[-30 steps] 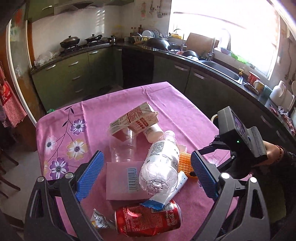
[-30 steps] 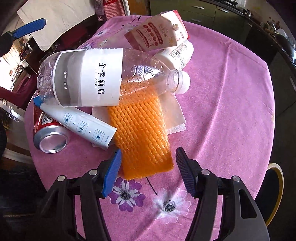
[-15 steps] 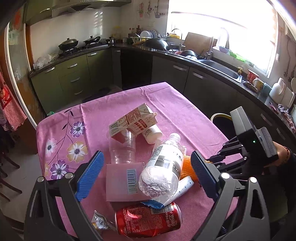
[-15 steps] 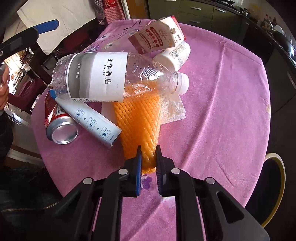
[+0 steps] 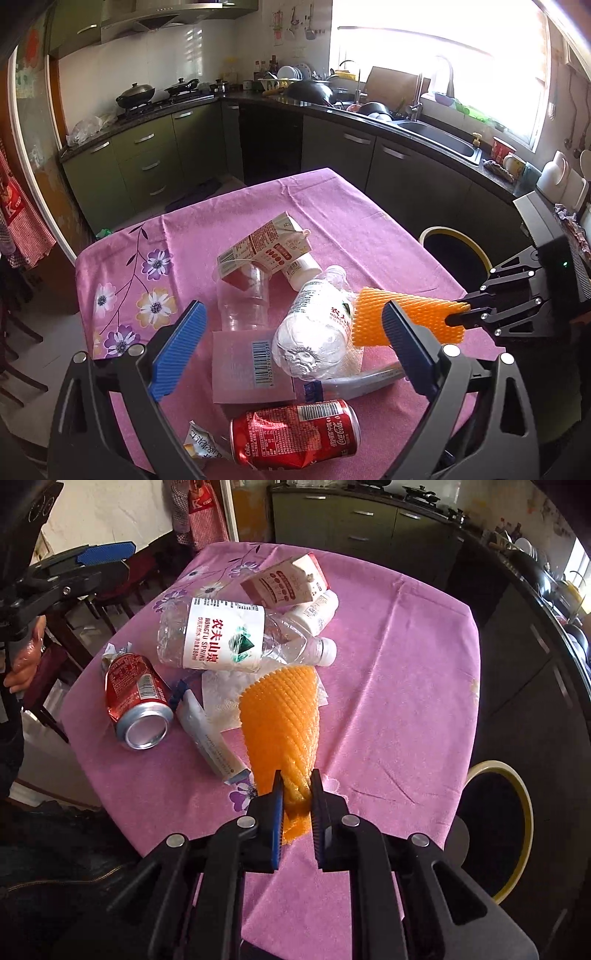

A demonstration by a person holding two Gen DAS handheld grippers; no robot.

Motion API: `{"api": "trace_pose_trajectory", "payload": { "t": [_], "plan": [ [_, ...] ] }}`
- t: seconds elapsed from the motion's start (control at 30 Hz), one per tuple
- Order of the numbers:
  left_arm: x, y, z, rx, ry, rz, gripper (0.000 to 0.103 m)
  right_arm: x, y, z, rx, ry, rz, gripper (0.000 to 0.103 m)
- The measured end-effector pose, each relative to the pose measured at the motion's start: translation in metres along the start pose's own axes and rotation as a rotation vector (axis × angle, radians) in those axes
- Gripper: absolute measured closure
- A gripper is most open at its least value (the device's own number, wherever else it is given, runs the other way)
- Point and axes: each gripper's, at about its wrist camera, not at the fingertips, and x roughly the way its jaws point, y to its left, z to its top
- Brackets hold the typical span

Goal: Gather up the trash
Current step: 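Carry the orange foam net over the bin and release it, then grasp the Nongfu Spring water bottle with the left gripper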

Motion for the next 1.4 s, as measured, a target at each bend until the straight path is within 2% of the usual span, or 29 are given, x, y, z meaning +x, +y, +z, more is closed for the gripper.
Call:
{"api": "trace_pose_trajectory", "payload": {
  "t": [0.03, 0.17, 0.3, 0.43, 0.53, 0.67, 0.77, 0.8, 0.87, 0.9, 0.93, 1.07, 1.17, 1.4],
  "plan": [
    [0.000, 0.000, 0.000, 0.001, -0.001, 0.002, 0.012, -0.004, -0.001, -0.001, 0.010, -0.003, 0.018, 0.089],
    [-0.001, 0.002, 0.001, 0.000, -0.003, 0.005, 0.011, -0.022, -0.008, -0.009, 0.049, -0.035, 0.001, 0.089],
    [0.001, 0.001, 0.002, 0.002, 0.003, 0.002, 0.011, -0.048, -0.037, -0.016, 0.140, -0.098, -0.028, 0.089],
    [0.003, -0.003, 0.003, 0.012, 0.009, -0.004, 0.011, -0.069, -0.089, -0.035, 0.298, -0.148, -0.132, 0.089],
    [0.005, -0.007, 0.004, 0.020, 0.012, -0.008, 0.011, -0.064, -0.140, -0.058, 0.427, -0.109, -0.253, 0.089],
    [0.009, -0.015, 0.005, 0.038, 0.024, -0.012, 0.011, -0.031, -0.197, -0.089, 0.564, 0.001, -0.316, 0.089],
    [0.012, -0.020, 0.006, 0.050, 0.033, -0.013, 0.011, -0.005, -0.229, -0.106, 0.644, 0.055, -0.321, 0.089],
    [0.013, -0.022, 0.007, 0.055, 0.037, -0.014, 0.011, 0.002, -0.238, -0.109, 0.665, 0.067, -0.321, 0.087],
    [0.017, -0.026, 0.007, 0.065, 0.051, -0.018, 0.011, 0.017, -0.254, -0.116, 0.707, 0.093, -0.322, 0.076],
    [0.019, -0.028, 0.007, 0.068, 0.057, -0.020, 0.011, 0.023, -0.261, -0.122, 0.731, 0.104, -0.316, 0.057],
    [0.022, -0.030, 0.007, 0.071, 0.065, -0.024, 0.011, 0.026, -0.267, -0.126, 0.757, 0.100, -0.316, 0.048],
    [0.033, -0.034, 0.006, 0.078, 0.103, -0.039, 0.010, 0.015, -0.271, -0.139, 0.793, 0.032, -0.303, 0.048],
    [0.045, -0.037, 0.006, 0.092, 0.145, -0.044, 0.010, 0.003, -0.259, -0.147, 0.776, -0.009, -0.287, 0.047],
    [0.088, -0.043, 0.008, 0.108, 0.332, -0.089, 0.010, -0.006, -0.233, -0.146, 0.737, -0.048, -0.251, 0.045]
  ]
}}
